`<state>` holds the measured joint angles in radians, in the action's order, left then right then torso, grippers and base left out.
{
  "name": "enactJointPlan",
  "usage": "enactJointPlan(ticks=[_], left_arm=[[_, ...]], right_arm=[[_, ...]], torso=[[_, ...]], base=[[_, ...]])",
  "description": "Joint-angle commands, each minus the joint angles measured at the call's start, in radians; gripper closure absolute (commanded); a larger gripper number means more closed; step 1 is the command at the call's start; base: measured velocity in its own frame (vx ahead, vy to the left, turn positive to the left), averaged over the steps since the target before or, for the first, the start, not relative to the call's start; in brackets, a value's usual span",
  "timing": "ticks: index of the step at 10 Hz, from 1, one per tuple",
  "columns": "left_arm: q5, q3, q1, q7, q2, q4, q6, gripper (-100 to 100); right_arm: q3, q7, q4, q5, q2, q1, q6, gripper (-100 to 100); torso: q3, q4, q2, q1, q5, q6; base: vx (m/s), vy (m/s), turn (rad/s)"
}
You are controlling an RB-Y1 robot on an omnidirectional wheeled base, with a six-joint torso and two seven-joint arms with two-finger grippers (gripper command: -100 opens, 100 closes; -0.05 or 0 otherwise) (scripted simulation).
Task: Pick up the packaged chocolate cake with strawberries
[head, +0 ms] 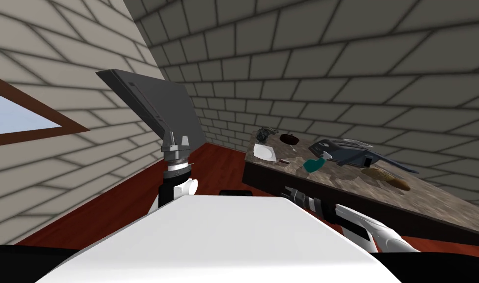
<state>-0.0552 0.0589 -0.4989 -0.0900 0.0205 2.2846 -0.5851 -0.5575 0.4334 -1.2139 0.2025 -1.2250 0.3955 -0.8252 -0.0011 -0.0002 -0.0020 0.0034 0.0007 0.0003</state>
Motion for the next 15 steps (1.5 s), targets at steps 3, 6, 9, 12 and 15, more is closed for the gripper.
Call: enactJointPlan(ticks=[3, 6, 9, 12, 15], left_arm=[[0.000, 0.000, 0.000, 0.000, 0.000, 0.000, 0.000, 0], [0.000, 0.000, 0.000, 0.000, 0.000, 0.000, 0.000, 0], [0.000, 0.000, 0.000, 0.000, 0.000, 0.000, 0.000, 0], [0.000, 0.000, 0.000, 0.000, 0.000, 0.000, 0.000, 0], [0.000, 0.000, 0.000, 0.000, 0.000, 0.000, 0.000, 0]], right_arm=[[-0.045, 0.055, 0.093, 0.056, -0.099, -0.020, -0.024, -100], [-0.065, 0.077, 0.150, 0.083, -0.154, -0.031, -0.028, -100], [-0.101, 0.116, 0.226, 0.136, -0.235, -0.053, -0.029, -100], [-0.133, 0.147, 0.288, 0.188, -0.300, -0.073, -0.023, -100], [-0.146, 0.161, 0.314, 0.212, -0.334, -0.083, -0.017, -100]], torso=[[0.000, 0.000, 0.000, 0.000, 0.000, 0.000], [0.000, 0.000, 0.000, 0.001, 0.000, -0.001], [0.000, 0.000, 0.000, 0.001, 0.000, 0.000], [0.000, 0.000, -0.001, 0.003, 0.001, 0.000], [0.000, 0.000, -0.001, 0.002, 0.000, 0.000]], base=[[0.022, 0.053, 0.134], [0.028, 0.059, 0.104], [0.027, 0.064, 0.117], [0.044, 0.089, 0.143], [0.043, 0.052, 0.092]])
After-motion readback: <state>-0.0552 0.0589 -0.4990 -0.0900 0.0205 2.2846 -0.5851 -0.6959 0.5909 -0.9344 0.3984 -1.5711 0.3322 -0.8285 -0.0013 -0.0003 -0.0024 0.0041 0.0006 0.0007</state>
